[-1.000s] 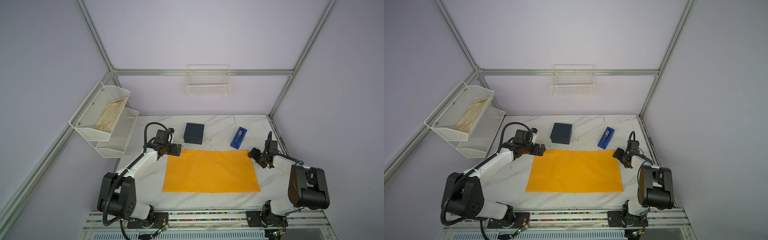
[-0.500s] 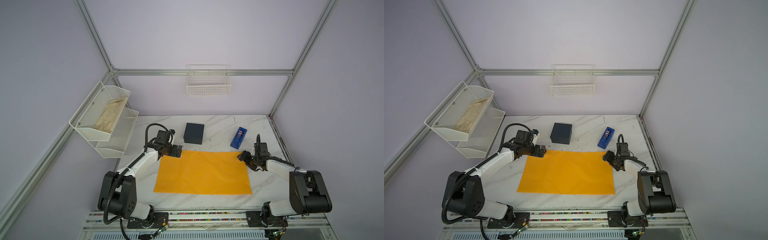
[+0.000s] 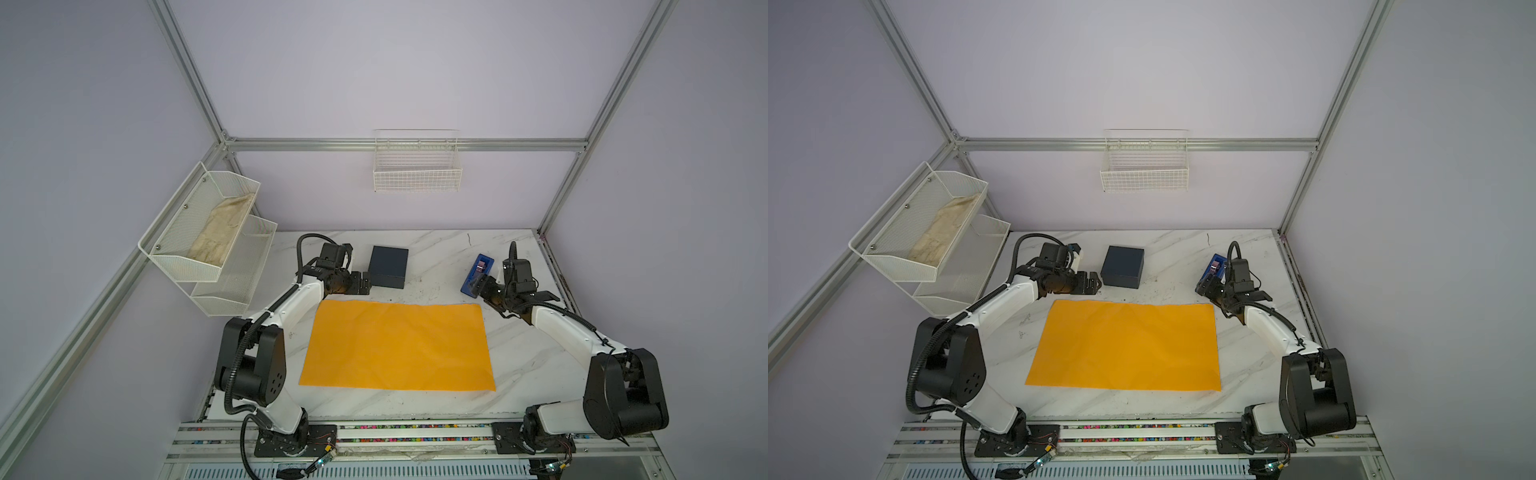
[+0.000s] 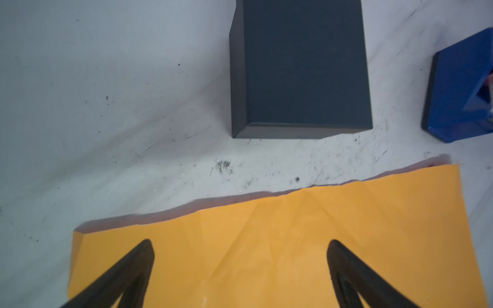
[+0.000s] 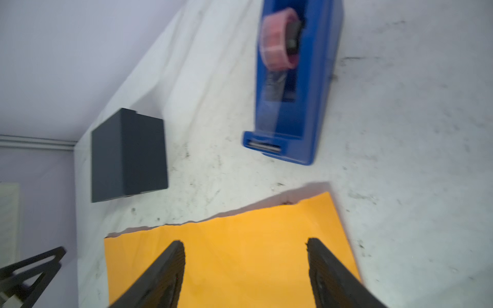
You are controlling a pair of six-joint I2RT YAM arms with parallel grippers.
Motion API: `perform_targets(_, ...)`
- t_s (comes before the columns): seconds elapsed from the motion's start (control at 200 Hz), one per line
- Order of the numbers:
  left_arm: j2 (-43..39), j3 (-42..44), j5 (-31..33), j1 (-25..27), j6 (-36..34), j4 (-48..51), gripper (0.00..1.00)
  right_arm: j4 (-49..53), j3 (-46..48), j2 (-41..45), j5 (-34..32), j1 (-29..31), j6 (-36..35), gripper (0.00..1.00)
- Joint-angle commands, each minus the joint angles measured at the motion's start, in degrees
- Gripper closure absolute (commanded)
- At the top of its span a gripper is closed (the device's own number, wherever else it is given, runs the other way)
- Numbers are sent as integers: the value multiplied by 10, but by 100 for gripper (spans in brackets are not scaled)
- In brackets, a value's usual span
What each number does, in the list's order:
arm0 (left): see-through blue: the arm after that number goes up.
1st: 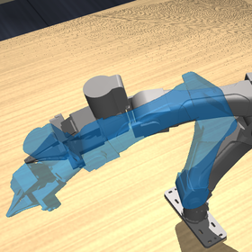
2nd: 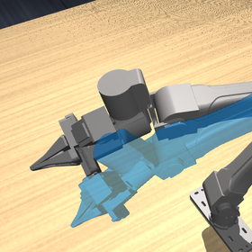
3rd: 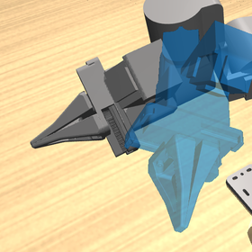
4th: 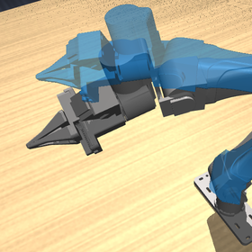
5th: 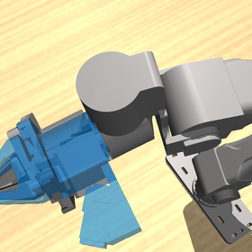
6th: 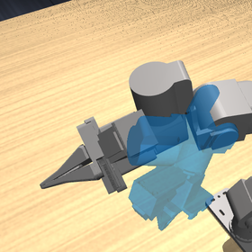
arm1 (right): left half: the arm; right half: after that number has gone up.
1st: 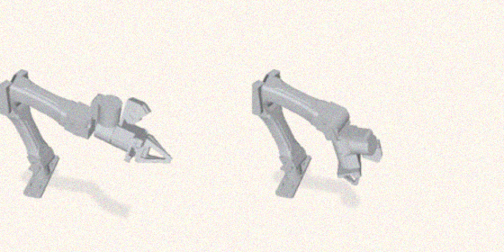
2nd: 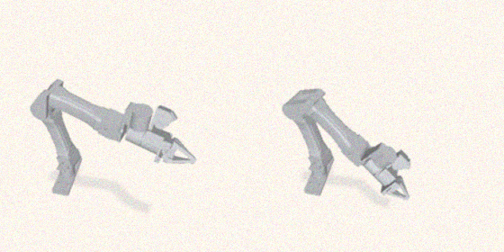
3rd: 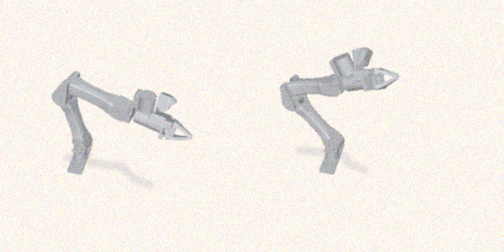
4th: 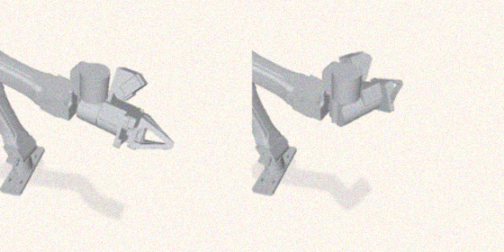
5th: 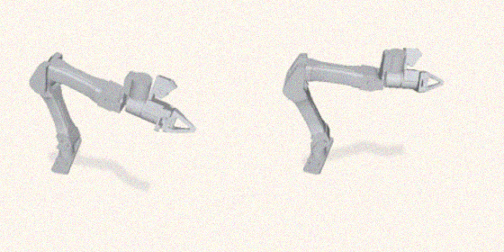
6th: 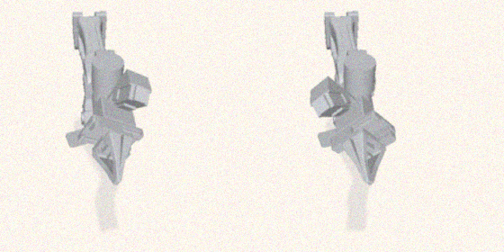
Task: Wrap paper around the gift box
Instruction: 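Move both grippers forward toward the dark navy box beyond the paper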
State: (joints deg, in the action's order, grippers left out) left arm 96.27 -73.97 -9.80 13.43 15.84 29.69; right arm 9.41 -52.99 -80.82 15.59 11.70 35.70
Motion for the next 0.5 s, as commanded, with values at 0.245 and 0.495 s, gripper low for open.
perform_targets(0.245,194,-282,-194,-39,72,-18,0,-100,-204,-241,131,74,37,26)
perform_targets(0.495,275,-345,-216,-48,85,5,0,-106,-372,-405,175,113,50,33)
